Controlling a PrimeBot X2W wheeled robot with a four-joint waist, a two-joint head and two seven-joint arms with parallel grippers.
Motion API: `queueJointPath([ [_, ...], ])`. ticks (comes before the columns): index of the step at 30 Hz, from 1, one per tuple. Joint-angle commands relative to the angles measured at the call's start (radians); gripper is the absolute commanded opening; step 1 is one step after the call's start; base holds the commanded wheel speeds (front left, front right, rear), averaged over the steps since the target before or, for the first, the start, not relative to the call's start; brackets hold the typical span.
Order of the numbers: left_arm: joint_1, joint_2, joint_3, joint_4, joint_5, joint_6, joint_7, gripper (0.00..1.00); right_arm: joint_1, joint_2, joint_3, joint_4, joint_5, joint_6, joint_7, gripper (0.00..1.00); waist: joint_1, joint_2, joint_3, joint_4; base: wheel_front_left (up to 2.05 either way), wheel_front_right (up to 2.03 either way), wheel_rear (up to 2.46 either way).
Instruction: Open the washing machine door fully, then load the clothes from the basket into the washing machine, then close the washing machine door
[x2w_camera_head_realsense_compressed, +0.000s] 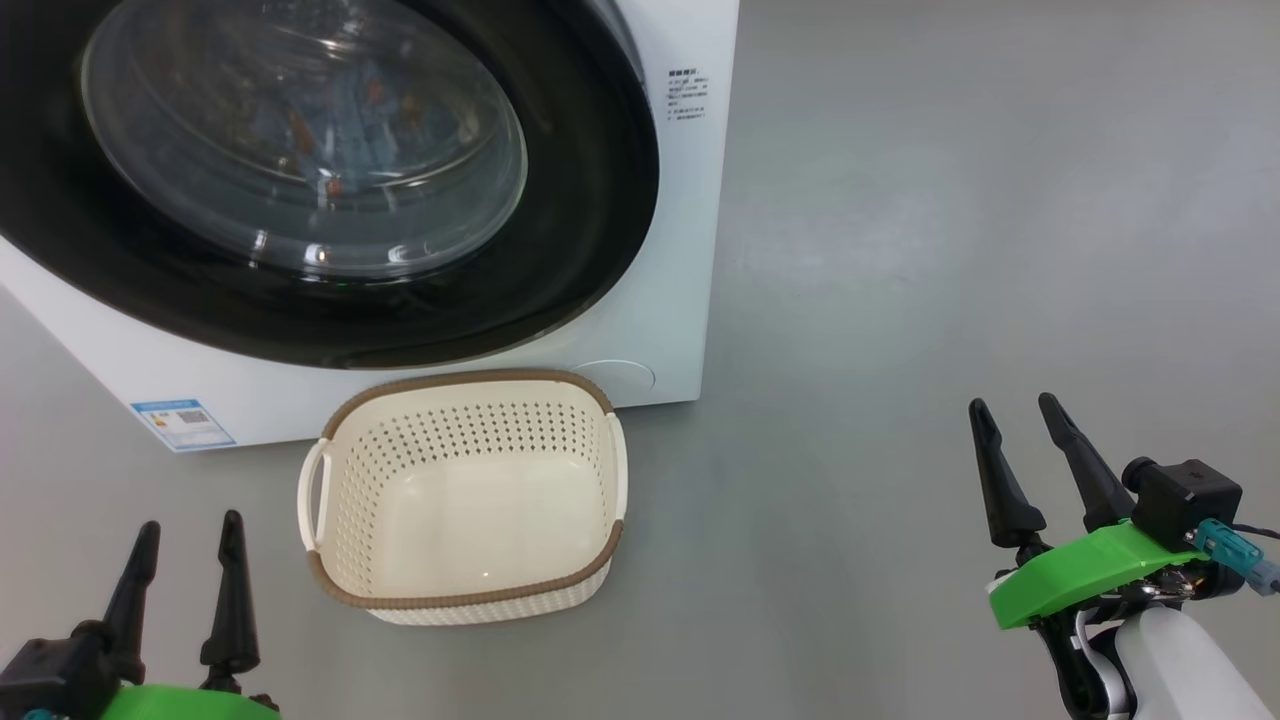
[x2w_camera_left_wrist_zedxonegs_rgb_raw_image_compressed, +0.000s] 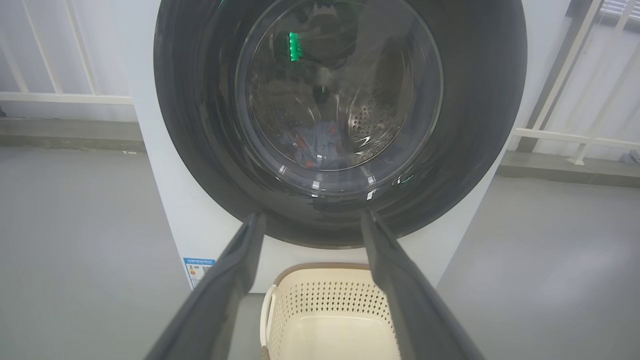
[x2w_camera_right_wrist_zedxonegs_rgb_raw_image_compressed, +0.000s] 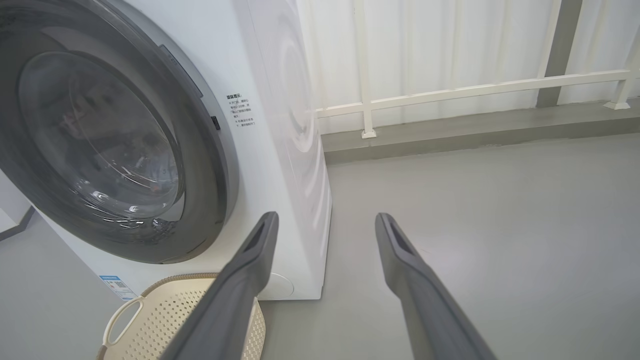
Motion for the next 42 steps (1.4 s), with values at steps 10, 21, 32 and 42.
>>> queueJointPath([
  [10, 0.01, 0.027, 0.042, -0.014, 0.015, 0.001, -0.006, 1.0, 0.008, -0.004, 0.009, -0.027, 0.005, 0.0, -0.005, 1.0, 0.0, 0.0, -0.011, -0.01, 0.0, 0.0, 0.0],
  [21, 0.017, 0.021, 0.041, -0.016, 0.015, 0.001, -0.006, 1.0, 0.009, -0.004, 0.008, -0.034, 0.002, 0.0, -0.005, 1.0, 0.0, 0.0, -0.014, -0.003, 0.0, 0.0, 0.0],
  [32, 0.027, 0.019, 0.031, -0.022, 0.011, 0.001, -0.006, 1.0, 0.01, -0.006, 0.012, -0.033, 0.003, 0.0, -0.005, 1.0, 0.0, 0.0, -0.02, 0.0, 0.0, 0.0, 0.0],
  [42, 0.041, -0.04, -0.002, 0.046, -0.039, 0.0, 0.014, 0.0, 0.031, 0.025, 0.002, 0.033, 0.037, 0.0, 0.012, 0.0, 0.0006, 0.0, -0.023, 0.003, 0.0, 0.0, 0.0],
])
